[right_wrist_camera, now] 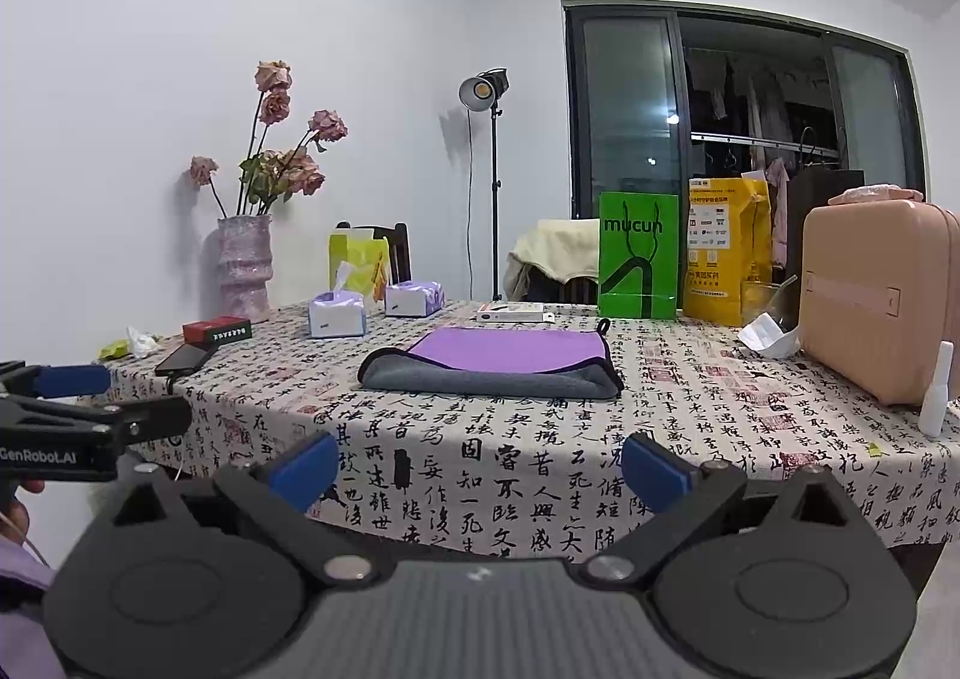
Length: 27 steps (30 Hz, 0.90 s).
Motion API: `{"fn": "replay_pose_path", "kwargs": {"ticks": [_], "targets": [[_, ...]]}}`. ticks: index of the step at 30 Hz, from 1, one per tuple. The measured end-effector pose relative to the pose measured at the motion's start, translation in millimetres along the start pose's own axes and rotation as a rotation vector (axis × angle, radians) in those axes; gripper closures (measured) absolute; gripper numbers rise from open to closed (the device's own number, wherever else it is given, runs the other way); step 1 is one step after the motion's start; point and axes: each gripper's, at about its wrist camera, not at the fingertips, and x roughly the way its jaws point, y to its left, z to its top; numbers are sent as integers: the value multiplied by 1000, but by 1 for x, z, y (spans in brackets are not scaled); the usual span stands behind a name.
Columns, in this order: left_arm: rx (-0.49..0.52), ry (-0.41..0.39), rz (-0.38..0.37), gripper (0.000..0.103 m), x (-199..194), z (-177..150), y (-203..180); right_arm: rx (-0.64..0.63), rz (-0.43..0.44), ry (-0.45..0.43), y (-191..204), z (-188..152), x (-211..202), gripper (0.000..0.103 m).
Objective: Fold towel
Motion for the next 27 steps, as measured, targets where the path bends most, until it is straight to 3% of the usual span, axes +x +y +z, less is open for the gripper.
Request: {"fn": "replay_pose_path", "kwargs": {"ticks": [27], "targets": [[3, -1, 2, 0, -1, 2, 2, 3, 4, 12, 2, -1, 2, 0]]}}
